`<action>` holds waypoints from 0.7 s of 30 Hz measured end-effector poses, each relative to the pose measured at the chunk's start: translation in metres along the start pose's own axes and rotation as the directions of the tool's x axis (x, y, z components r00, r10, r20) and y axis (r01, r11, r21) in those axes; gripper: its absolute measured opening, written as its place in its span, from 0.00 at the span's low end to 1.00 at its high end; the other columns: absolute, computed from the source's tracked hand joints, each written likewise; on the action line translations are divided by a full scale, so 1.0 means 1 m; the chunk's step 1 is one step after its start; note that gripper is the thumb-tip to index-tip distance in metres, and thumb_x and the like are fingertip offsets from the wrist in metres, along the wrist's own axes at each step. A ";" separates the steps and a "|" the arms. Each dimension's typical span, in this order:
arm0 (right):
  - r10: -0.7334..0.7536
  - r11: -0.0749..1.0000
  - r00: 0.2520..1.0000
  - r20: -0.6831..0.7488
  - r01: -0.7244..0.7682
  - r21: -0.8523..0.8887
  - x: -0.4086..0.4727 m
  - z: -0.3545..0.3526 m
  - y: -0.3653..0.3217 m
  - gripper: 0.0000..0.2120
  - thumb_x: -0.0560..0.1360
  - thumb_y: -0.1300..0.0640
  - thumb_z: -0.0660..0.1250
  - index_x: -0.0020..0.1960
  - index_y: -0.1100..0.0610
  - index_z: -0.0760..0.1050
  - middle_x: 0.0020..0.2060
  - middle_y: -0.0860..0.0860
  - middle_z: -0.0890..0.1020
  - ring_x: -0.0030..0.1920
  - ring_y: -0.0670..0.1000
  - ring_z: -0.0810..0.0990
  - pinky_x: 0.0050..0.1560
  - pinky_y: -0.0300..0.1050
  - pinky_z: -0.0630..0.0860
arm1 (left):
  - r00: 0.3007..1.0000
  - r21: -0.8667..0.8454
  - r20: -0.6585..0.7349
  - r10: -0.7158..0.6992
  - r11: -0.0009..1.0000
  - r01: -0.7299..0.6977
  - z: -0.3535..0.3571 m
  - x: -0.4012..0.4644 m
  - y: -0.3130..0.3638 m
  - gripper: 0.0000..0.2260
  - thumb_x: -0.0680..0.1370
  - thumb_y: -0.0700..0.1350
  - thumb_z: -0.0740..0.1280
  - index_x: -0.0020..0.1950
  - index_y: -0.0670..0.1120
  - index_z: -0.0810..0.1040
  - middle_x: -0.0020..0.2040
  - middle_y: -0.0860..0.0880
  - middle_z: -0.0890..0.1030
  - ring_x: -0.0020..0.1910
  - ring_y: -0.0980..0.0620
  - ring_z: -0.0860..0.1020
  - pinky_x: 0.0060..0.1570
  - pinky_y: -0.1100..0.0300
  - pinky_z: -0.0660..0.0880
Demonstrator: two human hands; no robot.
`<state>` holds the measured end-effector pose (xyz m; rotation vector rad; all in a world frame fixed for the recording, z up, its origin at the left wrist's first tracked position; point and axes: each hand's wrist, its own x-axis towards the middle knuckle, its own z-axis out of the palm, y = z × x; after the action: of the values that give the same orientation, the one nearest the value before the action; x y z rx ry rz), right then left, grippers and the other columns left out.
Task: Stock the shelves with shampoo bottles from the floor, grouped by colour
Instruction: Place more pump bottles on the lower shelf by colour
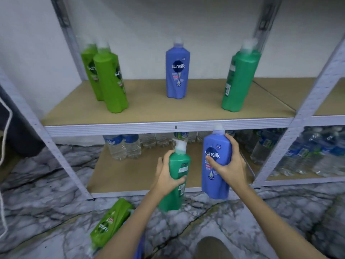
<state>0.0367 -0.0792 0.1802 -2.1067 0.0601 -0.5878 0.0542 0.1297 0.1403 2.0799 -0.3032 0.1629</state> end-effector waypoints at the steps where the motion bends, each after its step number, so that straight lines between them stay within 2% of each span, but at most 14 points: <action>1: -0.012 1.000 1.000 -0.010 0.012 -0.001 0.005 -0.005 -0.008 0.38 0.65 0.48 0.76 0.68 0.37 0.59 0.63 0.47 0.75 0.57 0.50 0.77 0.57 0.51 0.76 | 0.998 -0.021 -0.056 0.019 1.000 -0.020 -0.010 0.002 0.010 0.37 0.63 0.43 0.76 0.66 0.56 0.60 0.56 0.49 0.67 0.52 0.58 0.68 0.51 0.69 0.62; 3: -0.036 0.999 0.999 -0.034 0.036 0.005 0.017 -0.013 -0.022 0.36 0.66 0.48 0.75 0.67 0.38 0.60 0.62 0.48 0.76 0.57 0.51 0.78 0.57 0.48 0.75 | 0.984 -0.054 -0.169 0.054 0.996 -0.064 -0.030 0.006 0.030 0.36 0.64 0.41 0.76 0.64 0.57 0.60 0.57 0.51 0.66 0.49 0.65 0.67 0.52 0.75 0.60; 4: -0.040 0.999 0.998 -0.045 0.041 0.014 0.023 -0.016 -0.031 0.36 0.66 0.47 0.75 0.67 0.39 0.61 0.60 0.48 0.77 0.56 0.51 0.78 0.56 0.48 0.75 | 0.972 -0.048 -0.220 0.080 0.995 -0.093 -0.041 0.010 0.039 0.36 0.64 0.40 0.76 0.64 0.55 0.61 0.56 0.51 0.65 0.48 0.66 0.66 0.52 0.76 0.59; 8: -0.050 0.997 0.996 -0.078 0.054 0.054 0.052 -0.018 -0.067 0.35 0.65 0.47 0.74 0.65 0.37 0.59 0.55 0.47 0.79 0.49 0.52 0.80 0.49 0.50 0.77 | 0.899 0.006 -0.398 0.184 0.980 -0.198 -0.082 0.031 0.071 0.36 0.63 0.40 0.77 0.66 0.47 0.63 0.56 0.49 0.68 0.52 0.61 0.66 0.54 0.72 0.61; 11: -0.082 0.990 0.989 -0.126 0.095 0.101 0.080 -0.014 -0.101 0.34 0.61 0.47 0.69 0.64 0.37 0.59 0.55 0.48 0.78 0.48 0.53 0.79 0.47 0.49 0.76 | 0.828 0.027 -0.501 0.254 0.960 -0.278 -0.114 0.052 0.094 0.35 0.63 0.41 0.77 0.65 0.46 0.63 0.56 0.49 0.67 0.52 0.61 0.67 0.55 0.80 0.60; 14: -0.098 0.982 0.980 -0.172 0.124 0.142 0.110 -0.006 -0.127 0.35 0.60 0.49 0.67 0.65 0.39 0.59 0.54 0.48 0.77 0.49 0.54 0.78 0.49 0.48 0.74 | 0.787 0.043 -0.555 0.270 0.954 -0.297 -0.138 0.072 0.108 0.35 0.64 0.38 0.77 0.66 0.45 0.63 0.57 0.49 0.65 0.50 0.68 0.66 0.54 0.83 0.58; 16: -0.108 0.981 0.975 -0.193 0.136 0.139 0.128 0.001 -0.136 0.36 0.61 0.49 0.69 0.66 0.40 0.59 0.55 0.49 0.76 0.51 0.54 0.77 0.51 0.49 0.73 | 0.770 0.060 -0.577 0.271 0.955 -0.291 -0.149 0.083 0.112 0.35 0.64 0.37 0.76 0.66 0.45 0.63 0.57 0.49 0.65 0.50 0.66 0.66 0.53 0.81 0.59; 19: -0.125 0.985 0.966 -0.226 0.147 0.086 0.147 0.013 -0.140 0.36 0.66 0.51 0.73 0.69 0.43 0.60 0.56 0.51 0.74 0.52 0.53 0.75 0.50 0.45 0.70 | 0.755 0.078 -0.595 0.274 0.955 -0.285 -0.157 0.097 0.114 0.35 0.64 0.37 0.77 0.66 0.44 0.64 0.56 0.49 0.65 0.52 0.61 0.65 0.55 0.72 0.61; 21: -0.168 0.984 0.956 -0.240 0.177 0.016 0.157 0.022 -0.139 0.35 0.68 0.49 0.72 0.70 0.45 0.60 0.55 0.52 0.73 0.50 0.54 0.75 0.47 0.45 0.70 | 0.746 0.086 -0.606 0.277 0.955 -0.284 -0.157 0.105 0.113 0.35 0.64 0.37 0.77 0.66 0.44 0.64 0.56 0.48 0.65 0.50 0.63 0.64 0.53 0.75 0.61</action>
<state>0.1601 -0.0224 0.3412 -2.0085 -0.0003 -0.9390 0.1243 0.1958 0.3381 1.8351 -0.2086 1.0017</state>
